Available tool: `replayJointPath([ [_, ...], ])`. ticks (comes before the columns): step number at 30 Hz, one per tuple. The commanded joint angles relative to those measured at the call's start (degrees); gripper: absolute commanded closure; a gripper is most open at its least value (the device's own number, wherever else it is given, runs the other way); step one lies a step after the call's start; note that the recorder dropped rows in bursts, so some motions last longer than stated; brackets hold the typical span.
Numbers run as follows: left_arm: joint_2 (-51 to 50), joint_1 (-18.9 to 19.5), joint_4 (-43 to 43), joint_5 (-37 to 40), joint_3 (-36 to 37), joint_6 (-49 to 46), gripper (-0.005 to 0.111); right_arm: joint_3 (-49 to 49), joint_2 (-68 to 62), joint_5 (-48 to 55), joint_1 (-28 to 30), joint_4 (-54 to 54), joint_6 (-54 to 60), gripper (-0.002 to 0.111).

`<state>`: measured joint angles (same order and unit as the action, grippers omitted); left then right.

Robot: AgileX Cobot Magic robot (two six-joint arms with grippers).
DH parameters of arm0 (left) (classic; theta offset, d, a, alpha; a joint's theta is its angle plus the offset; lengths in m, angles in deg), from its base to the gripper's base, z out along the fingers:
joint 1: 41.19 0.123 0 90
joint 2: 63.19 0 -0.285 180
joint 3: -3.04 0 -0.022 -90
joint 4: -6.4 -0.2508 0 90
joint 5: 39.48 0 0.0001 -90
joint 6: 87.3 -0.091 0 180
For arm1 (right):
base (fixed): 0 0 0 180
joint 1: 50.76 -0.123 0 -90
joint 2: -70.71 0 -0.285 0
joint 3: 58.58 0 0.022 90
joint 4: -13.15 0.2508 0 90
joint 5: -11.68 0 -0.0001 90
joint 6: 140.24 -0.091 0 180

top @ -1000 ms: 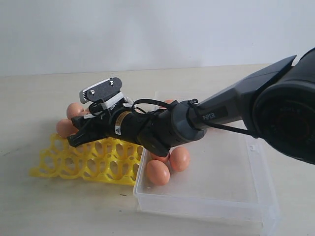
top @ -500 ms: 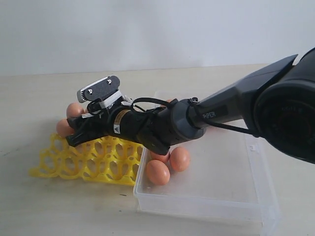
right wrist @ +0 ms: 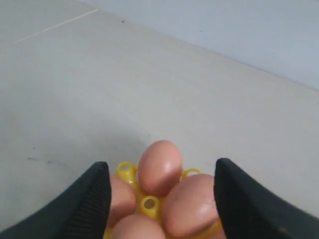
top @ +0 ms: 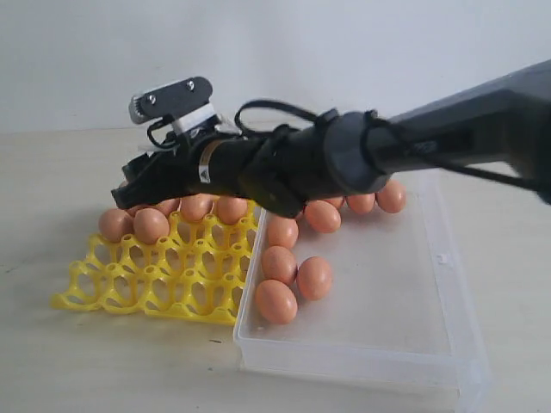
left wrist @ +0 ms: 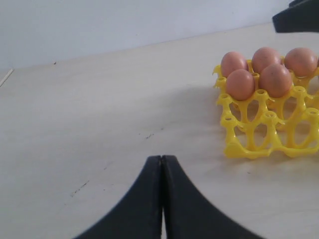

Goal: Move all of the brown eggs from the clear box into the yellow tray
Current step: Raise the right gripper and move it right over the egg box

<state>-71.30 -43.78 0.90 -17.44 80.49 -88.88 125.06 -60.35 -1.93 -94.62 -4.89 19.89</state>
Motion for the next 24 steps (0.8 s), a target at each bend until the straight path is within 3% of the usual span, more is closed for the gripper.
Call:
replayJointPath([
  [1, 0.3, -0.3, 0.1, -0.4, -0.2, 0.3, 0.107, -0.3, 9.0, 21.0, 0.2, -0.1, 3.9, 0.079],
  [3, 0.3, -0.3, 0.1, -0.4, -0.2, 0.3, 0.107, -2.2, 13.2, 28.5, 0.2, 0.1, 8.2, 0.108],
  [10, 0.3, -0.3, 0.1, -0.4, -0.2, 0.3, 0.107, -13.1, 28.4, 33.5, 2.1, 0.8, 7.8, 0.108],
  [15, 0.3, -0.3, 0.1, -0.4, -0.2, 0.3, 0.107, -15.2, 33.3, 50.6, 7.4, 9.0, 11.6, 0.108],
  [18, 0.3, -0.3, 0.1, -0.4, -0.2, 0.3, 0.107, -15.2, 30.2, 53.7, 11.4, 16.9, 18.7, 0.097],
  [22, 0.3, -0.3, 0.1, -0.4, -0.2, 0.3, 0.107, -15.2, 23.4, 45.4, 13.3, 21.8, 18.2, 0.061],
  [24, 0.3, -0.3, 0.1, -0.4, -0.2, 0.3, 0.107, -14.7, 19.8, 45.3, 13.3, 25.6, 18.1, 0.050],
])
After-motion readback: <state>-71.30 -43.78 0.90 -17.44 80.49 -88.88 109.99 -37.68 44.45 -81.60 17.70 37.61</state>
